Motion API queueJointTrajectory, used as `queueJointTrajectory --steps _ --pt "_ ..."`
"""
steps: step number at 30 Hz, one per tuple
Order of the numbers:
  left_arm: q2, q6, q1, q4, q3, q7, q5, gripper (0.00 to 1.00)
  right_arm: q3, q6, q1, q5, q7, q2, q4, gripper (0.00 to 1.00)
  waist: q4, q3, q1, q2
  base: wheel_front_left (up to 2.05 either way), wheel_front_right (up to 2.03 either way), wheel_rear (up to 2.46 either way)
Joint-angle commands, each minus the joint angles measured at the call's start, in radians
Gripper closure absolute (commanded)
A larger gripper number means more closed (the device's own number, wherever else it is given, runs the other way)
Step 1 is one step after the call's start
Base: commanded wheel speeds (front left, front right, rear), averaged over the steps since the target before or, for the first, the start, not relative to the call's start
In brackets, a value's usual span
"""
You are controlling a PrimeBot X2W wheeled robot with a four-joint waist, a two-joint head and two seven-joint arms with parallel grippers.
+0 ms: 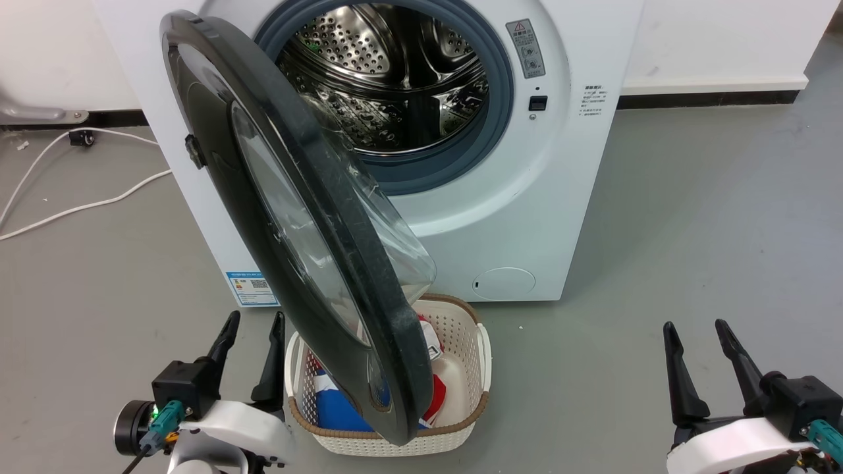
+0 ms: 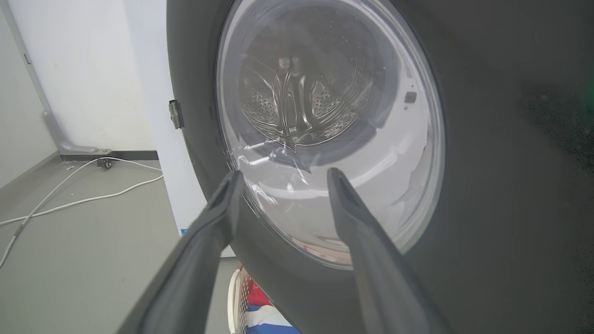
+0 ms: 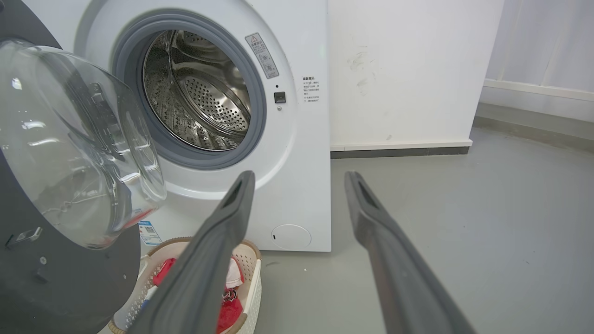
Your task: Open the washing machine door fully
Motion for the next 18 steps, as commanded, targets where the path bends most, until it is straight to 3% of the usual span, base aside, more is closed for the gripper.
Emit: queueJointTrajectory --steps 1,10,18 --pt "-0.002 0.000 0.008 -0.002 0.001 -0.005 0.007 1.00 0.001 0.000 0.002 -0.002 0.000 0.004 0.002 0.00 0.000 0.000 0.0000 0.0000 0.00 0.00 0.00" --pt "-0.015 0.006 -0.021 -0.080 0.025 -0.005 0.010 1.00 0.000 0.000 0.004 0.005 -0.003 0.004 0.007 0.00 0.005 0.000 0.0000 0.0000 0.00 0.00 0.00" --pt "-0.033 0.010 -0.070 -0.309 0.036 -0.004 0.010 1.00 -0.011 0.000 0.003 0.007 -0.003 0.004 0.014 0.00 0.015 -0.006 0.0000 0.0000 0.00 0.00 0.00"
